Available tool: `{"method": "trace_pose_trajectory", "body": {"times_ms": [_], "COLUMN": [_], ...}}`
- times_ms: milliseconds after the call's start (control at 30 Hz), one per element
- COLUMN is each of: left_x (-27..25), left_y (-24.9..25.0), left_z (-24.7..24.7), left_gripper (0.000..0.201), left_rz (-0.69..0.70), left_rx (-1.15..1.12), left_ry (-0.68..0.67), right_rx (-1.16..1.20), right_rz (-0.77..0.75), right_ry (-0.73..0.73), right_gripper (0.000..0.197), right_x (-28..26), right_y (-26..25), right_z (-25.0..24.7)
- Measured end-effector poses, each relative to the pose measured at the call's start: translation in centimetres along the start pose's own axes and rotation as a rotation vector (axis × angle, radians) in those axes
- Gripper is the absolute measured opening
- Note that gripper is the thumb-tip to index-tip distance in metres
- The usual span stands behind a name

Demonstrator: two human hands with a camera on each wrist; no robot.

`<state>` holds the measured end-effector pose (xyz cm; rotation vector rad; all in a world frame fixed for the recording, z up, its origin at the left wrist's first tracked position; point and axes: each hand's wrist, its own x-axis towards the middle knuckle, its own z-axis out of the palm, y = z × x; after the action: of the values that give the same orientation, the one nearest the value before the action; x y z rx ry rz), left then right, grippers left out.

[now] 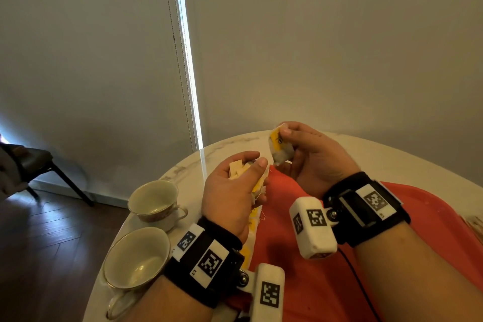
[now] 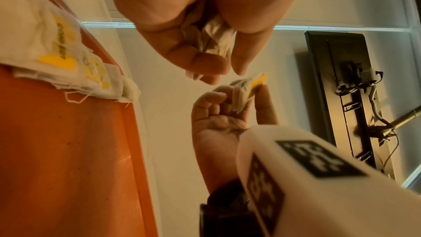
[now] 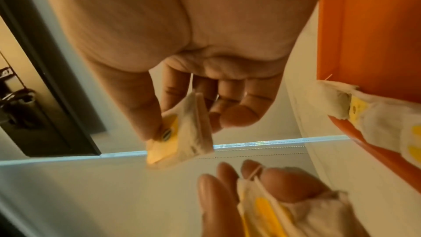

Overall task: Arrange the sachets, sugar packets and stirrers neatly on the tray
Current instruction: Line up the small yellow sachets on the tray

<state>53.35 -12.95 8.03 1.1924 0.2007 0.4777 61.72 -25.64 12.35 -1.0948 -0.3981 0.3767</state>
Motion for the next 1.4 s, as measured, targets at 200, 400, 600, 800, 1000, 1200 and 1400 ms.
{"method": "trace_pose_trajectory", "body": {"times_ms": [200,400,600,800,1000,1200,1400], "left_x": [-0.1,-0.5,-0.2,0.0,0.7,1.1,1.1], "left_y": [0.3,0.5,0.4,0.4,0.0,-0.3,-0.1], "left_z": [0.1,0.3,0.0,-0.2,-0.3,-0.6,-0.5], "left_gripper": [0.002,0.025,0.005,0.006,0.007,0.003,0.002], "left_rz": [0.003,0.023,0.062,0.044,-0.031,-0.081,-0.101], "left_rx": [-0.008,0.013,0.053,0.071,0.001,-0.027,-0.020], "left_ry": [0.011,-0.040,0.005,0.045,0.140,0.190,0.205], "right_rx": [-0.012,0.013,-0.149,-0.358,-0.233,-0.365,-0.409], "right_rz": [0.027,0.051,0.075,-0.011,0.155,0.355,0.443], "right_ry": [0.027,-0.035,-0.054,0.007,0.329,0.380,0.381], "right_gripper": [0.010,0.004,0.019,0.015,0.019,0.019,0.015], "right_x": [0.0,-0.3,0.3,0.5,1.8,3.0,3.8], "right_y": [-0.1,0.4,0.9,1.2,2.5,5.0,6.4], "right_z": [0.1,0.4,-0.2,0.2,-1.3,-2.0,-2.3]}}
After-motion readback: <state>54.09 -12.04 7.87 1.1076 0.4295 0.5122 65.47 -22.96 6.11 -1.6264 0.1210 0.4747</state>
